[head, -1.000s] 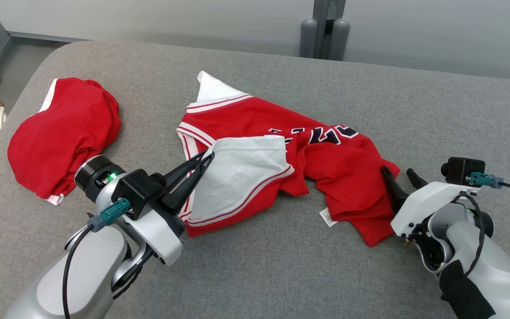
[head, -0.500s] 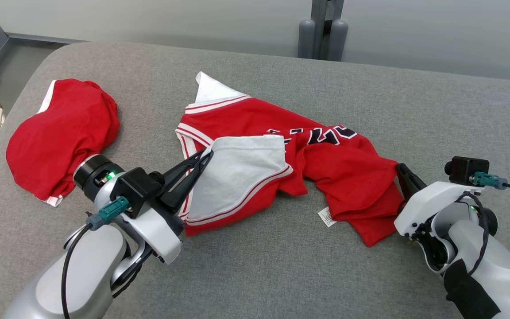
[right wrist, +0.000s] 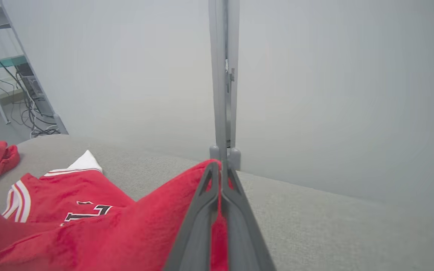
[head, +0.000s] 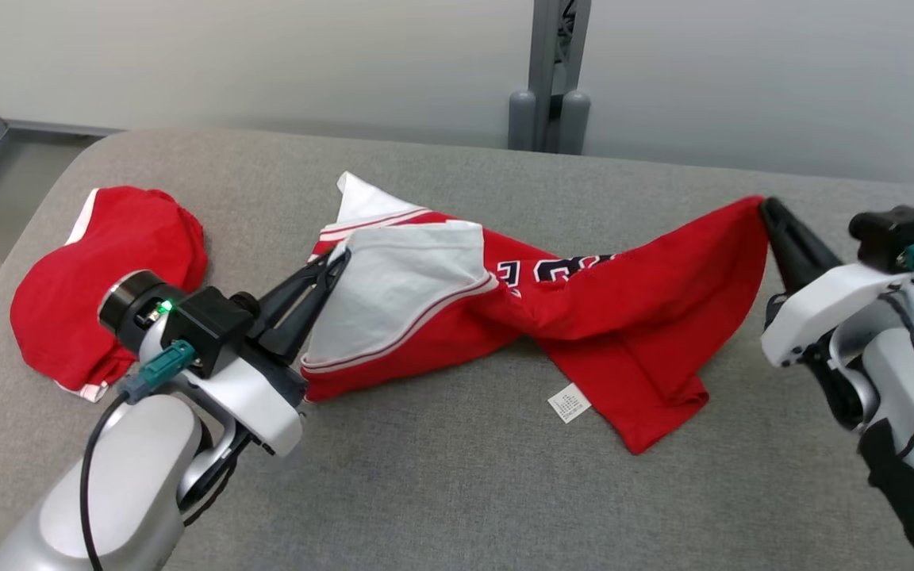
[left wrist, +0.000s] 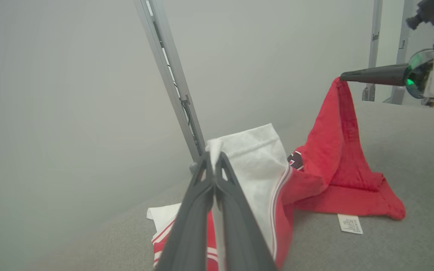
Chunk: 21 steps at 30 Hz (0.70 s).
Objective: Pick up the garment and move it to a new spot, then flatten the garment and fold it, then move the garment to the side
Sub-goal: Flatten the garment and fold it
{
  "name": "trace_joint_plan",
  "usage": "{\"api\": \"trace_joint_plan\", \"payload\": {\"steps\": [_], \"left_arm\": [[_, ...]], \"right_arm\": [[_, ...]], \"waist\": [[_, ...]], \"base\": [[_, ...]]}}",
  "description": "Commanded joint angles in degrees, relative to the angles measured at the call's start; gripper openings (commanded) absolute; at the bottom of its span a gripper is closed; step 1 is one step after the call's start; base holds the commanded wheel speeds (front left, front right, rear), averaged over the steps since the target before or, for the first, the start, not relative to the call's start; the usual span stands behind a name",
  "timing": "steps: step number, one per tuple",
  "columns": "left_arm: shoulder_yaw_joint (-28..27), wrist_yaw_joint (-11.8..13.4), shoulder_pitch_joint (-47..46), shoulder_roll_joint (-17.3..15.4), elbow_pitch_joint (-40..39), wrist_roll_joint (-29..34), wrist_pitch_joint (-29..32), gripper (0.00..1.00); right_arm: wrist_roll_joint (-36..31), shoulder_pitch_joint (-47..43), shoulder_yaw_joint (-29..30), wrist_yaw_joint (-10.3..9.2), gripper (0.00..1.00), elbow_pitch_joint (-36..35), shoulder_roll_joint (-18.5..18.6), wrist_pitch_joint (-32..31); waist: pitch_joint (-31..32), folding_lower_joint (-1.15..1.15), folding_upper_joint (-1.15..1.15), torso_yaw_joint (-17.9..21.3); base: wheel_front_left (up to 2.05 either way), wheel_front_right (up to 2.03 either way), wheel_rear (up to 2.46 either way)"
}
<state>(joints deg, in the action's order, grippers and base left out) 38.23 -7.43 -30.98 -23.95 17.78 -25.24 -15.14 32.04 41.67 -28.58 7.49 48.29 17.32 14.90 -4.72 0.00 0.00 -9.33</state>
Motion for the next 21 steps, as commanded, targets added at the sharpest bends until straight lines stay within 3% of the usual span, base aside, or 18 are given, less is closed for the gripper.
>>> {"api": "trace_joint_plan", "payload": {"steps": [1,7,11,21], "left_arm": [[-1.15,-0.04,-0.25,-0.10,0.04,0.34,-0.03,0.00],[-5.22,-0.04,-3.74,-0.15,-0.46,1.33,-0.03,0.00],[-8.72,0.07,-7.58,0.48,-0.56,1.94,-0.03,0.00],[-17.35,3.04,-13.58,3.33,-1.71,3.14,-0.03,0.00]], "right_arm": [[-2.82,-0.72,1.91,0.01,0.00,-1.90,0.64,0.36],[-13.70,-0.46,10.54,0.01,0.00,-10.20,2.15,0.38],[-17.27,1.78,13.29,0.01,0.00,-13.32,2.95,0.38],[-25.09,6.41,17.99,0.01,0.00,-21.47,4.32,0.33]], "waist": [[1.29,0.00,0.00,0.86],[5.06,0.00,0.00,2.49],[6.30,0.00,0.00,3.54],[7.59,0.00,0.00,6.31]], "base": [[0.00,0.00,0.00],[0.00,0.00,0.00],[0.00,0.00,0.00],[0.00,0.00,0.00]]}}
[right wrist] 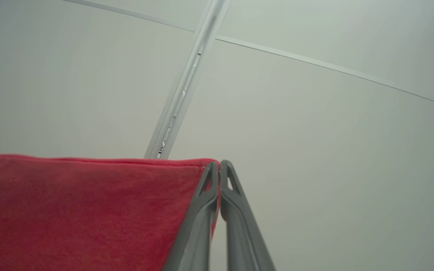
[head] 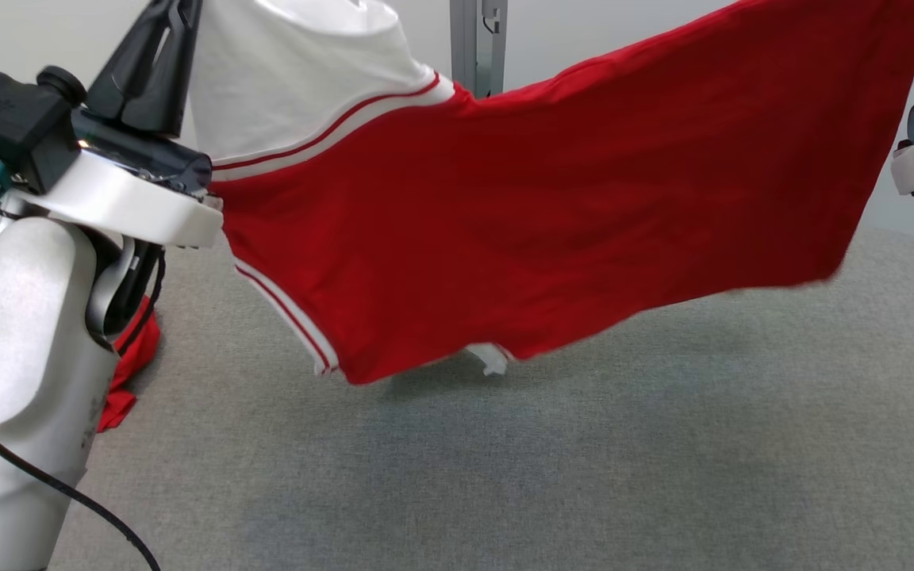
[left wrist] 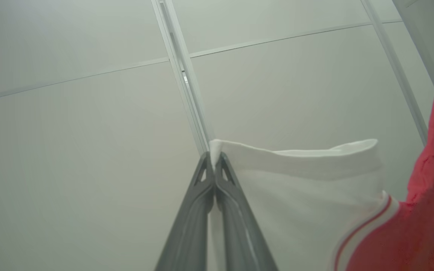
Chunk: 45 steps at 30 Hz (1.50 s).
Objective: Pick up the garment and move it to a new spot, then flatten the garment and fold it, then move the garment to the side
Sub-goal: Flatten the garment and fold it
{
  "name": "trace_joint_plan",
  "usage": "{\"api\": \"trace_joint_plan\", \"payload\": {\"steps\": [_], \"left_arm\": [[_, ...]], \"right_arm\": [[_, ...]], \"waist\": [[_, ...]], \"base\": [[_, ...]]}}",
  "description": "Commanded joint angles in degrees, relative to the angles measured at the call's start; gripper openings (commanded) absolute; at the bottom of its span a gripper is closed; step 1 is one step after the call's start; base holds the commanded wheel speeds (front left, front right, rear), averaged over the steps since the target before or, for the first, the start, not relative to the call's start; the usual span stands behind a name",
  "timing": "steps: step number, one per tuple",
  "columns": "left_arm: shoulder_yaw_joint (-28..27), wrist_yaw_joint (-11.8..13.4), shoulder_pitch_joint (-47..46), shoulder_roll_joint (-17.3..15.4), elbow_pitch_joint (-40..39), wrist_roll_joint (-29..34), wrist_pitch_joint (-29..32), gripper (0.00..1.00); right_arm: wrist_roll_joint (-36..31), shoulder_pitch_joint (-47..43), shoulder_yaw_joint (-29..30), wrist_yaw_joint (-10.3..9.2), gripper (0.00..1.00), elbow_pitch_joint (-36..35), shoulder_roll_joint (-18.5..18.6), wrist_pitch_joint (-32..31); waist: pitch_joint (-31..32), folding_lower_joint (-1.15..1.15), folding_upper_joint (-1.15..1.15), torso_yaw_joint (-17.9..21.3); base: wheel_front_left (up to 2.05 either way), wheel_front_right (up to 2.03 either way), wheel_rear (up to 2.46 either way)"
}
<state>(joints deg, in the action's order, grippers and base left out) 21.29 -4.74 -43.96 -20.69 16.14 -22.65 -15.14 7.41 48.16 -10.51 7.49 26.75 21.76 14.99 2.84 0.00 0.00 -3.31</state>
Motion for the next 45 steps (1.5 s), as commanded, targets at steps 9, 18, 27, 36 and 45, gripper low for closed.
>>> {"api": "trace_joint_plan", "payload": {"steps": [9,18,27,36,45], "left_arm": [[-0.83,-0.06,-3.43,-1.04,0.64,0.81,0.88,0.00],[2.38,-1.85,-19.35,-4.11,1.65,2.96,9.11,0.00],[3.31,0.36,-49.07,2.64,19.04,5.49,4.59,0.00],[0.54,7.46,-56.87,5.95,16.68,12.65,0.04,0.00],[1.91,2.93,-46.51,6.67,18.17,14.64,-0.01,0.00]], "right_arm": [[0.37,-0.37,-1.85,0.00,0.00,-3.28,1.79,-5.32],[5.33,14.24,-8.57,0.01,0.00,-5.95,4.31,-10.30],[5.44,44.98,-12.52,0.00,0.00,12.91,-1.65,-1.15],[-4.79,46.43,-0.29,0.00,0.00,8.27,-7.35,0.20],[-3.26,35.82,-2.75,0.00,0.00,13.55,-8.05,0.23]], "waist": [[-2.33,0.00,0.00,1.85],[-20.94,0.00,0.00,4.46],[-35.20,0.00,0.00,7.17],[-38.55,0.00,0.00,6.94],[-40.57,0.00,0.00,5.68]], "base": [[0.00,0.00,0.00],[0.00,0.00,0.00],[0.00,0.00,0.00],[0.00,0.00,0.00],[0.00,0.00,0.00]]}}
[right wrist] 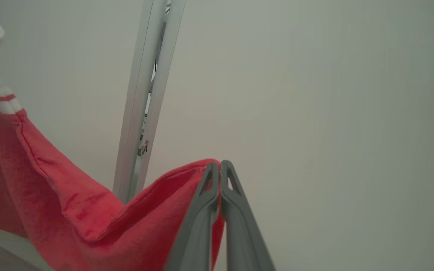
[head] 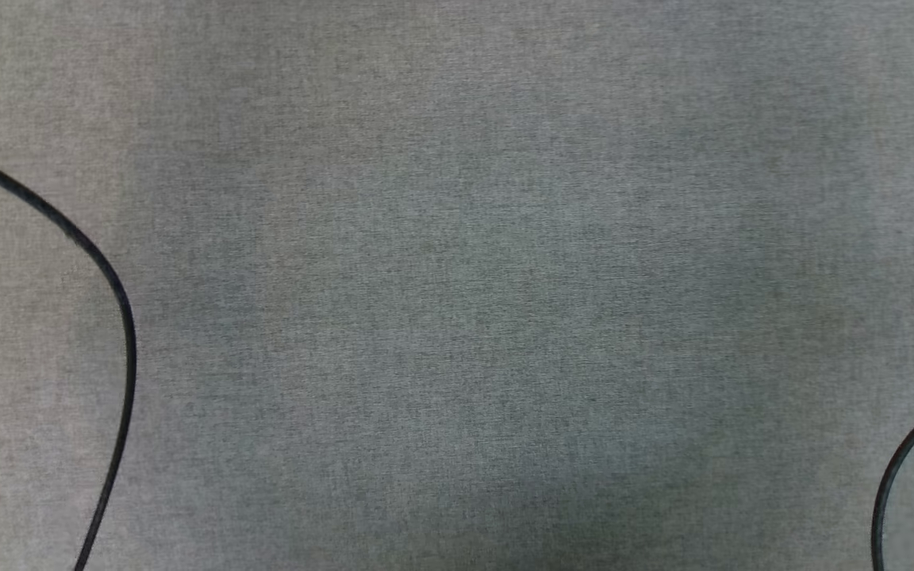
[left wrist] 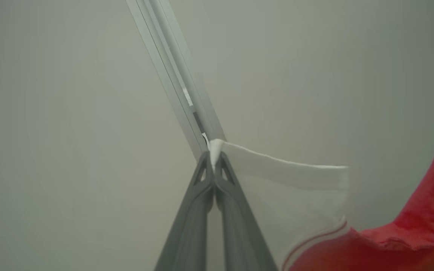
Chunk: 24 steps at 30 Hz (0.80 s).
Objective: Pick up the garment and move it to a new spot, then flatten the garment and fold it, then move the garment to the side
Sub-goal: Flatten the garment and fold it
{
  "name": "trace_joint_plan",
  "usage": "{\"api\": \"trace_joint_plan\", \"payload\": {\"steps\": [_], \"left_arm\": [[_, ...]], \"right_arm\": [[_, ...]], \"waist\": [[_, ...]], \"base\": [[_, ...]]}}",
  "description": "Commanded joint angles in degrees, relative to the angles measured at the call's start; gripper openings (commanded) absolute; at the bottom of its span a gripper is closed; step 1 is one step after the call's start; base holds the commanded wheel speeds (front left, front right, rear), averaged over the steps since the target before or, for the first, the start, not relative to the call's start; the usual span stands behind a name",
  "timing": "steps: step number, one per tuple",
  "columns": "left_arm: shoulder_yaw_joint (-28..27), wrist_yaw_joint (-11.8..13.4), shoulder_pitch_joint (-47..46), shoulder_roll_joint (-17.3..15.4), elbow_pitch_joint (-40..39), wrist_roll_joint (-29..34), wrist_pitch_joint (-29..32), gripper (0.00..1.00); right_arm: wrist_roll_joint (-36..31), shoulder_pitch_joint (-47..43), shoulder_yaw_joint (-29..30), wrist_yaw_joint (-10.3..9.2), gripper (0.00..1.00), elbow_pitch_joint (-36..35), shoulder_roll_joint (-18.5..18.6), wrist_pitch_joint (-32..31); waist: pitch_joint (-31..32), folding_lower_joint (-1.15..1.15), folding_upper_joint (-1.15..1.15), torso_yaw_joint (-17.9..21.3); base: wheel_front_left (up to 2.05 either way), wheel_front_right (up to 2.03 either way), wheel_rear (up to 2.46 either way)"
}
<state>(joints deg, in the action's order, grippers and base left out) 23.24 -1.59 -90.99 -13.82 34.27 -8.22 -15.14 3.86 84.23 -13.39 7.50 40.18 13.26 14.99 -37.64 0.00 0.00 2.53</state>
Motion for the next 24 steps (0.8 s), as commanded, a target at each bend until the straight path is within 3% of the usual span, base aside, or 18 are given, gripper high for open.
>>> {"api": "trace_joint_plan", "payload": {"steps": [1,16,24], "left_arm": [[0.21,-0.89,2.89,-0.20,1.23,0.46,-0.01,0.00],[2.26,-4.30,20.18,-3.30,2.99,2.06,-0.02,0.00],[9.23,-5.79,29.48,-7.33,-0.68,3.54,-0.02,0.00]], "right_arm": [[1.03,-3.49,-1.08,-0.01,0.00,0.79,1.05,0.24],[10.77,-21.64,-8.73,-0.01,0.00,2.39,6.00,0.24],[14.18,-30.78,-13.41,-0.01,0.00,1.52,9.10,0.24]], "waist": [[-0.12,0.00,0.00,-0.51],[7.35,0.00,0.00,-1.81],[13.11,0.00,0.00,-2.24]], "base": [[0.00,0.00,0.00],[0.00,0.00,0.00],[0.00,0.00,0.00]]}}
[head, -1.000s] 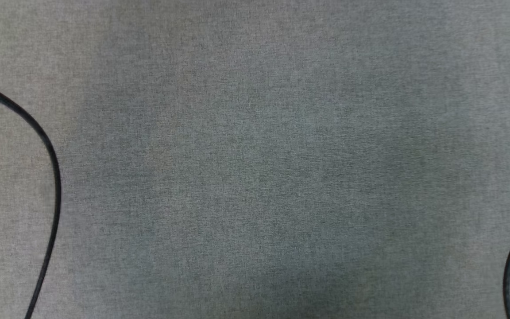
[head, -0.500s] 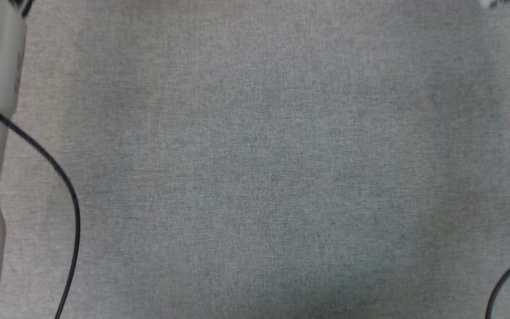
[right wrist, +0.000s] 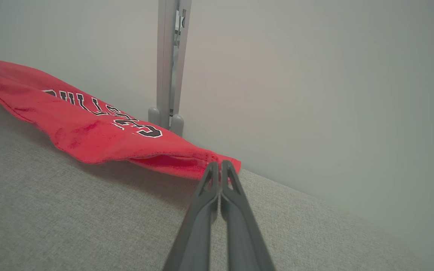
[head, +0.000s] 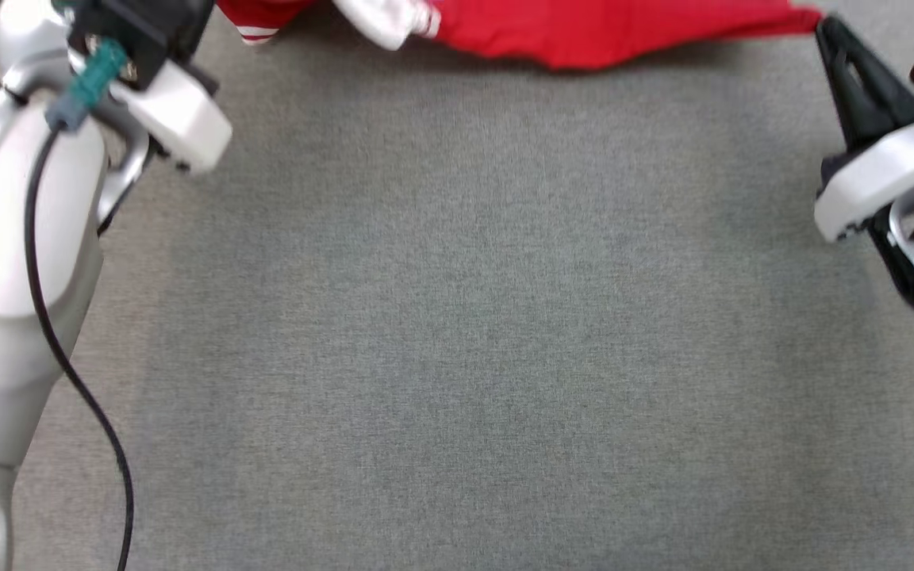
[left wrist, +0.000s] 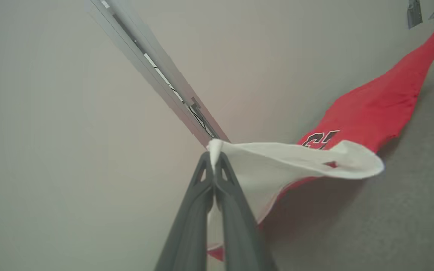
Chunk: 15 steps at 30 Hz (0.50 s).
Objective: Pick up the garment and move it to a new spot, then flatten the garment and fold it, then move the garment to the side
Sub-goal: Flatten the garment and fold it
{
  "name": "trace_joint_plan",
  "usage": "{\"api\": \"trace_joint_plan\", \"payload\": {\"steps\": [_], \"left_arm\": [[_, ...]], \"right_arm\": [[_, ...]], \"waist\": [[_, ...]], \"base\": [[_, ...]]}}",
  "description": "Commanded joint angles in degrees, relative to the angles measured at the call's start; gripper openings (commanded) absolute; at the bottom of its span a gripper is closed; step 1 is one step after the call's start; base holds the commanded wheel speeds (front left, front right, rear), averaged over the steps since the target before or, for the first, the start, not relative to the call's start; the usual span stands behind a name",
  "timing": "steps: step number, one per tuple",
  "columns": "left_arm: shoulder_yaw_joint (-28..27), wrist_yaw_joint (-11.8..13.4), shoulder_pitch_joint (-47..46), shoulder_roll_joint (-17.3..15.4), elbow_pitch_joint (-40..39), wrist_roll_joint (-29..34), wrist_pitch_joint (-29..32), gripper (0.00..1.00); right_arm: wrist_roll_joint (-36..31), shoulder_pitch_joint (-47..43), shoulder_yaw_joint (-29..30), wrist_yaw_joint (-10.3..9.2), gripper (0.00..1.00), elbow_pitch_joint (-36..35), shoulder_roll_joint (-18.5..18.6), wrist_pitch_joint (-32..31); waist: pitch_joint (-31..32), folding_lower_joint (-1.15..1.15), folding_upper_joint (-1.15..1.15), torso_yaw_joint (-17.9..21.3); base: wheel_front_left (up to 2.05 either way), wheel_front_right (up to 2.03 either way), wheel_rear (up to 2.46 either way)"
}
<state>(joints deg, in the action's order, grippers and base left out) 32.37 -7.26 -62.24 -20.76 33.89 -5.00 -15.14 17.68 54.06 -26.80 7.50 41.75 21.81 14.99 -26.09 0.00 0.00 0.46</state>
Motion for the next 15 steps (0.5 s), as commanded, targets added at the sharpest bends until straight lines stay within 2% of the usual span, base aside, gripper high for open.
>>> {"api": "trace_joint_plan", "payload": {"steps": [1,7,15], "left_arm": [[1.04,-0.19,1.65,-1.07,-0.83,0.63,-0.02,0.00],[6.30,-0.18,6.81,-4.03,-3.25,-0.10,-0.02,0.00],[16.51,-0.18,11.59,-7.62,-2.02,0.49,-0.02,0.00]], "right_arm": [[0.69,-1.53,-0.10,-0.01,0.00,0.17,0.84,0.24],[2.09,-5.58,-1.27,-0.01,0.00,3.28,1.51,0.25],[7.11,-8.55,-8.41,-0.01,0.00,7.14,3.27,0.25]], "waist": [[2.22,0.00,0.00,-0.22],[5.74,0.00,0.00,-0.64],[9.61,0.00,0.00,-1.29]], "base": [[0.00,0.00,0.00],[0.00,0.00,0.00],[0.00,0.00,0.00]]}}
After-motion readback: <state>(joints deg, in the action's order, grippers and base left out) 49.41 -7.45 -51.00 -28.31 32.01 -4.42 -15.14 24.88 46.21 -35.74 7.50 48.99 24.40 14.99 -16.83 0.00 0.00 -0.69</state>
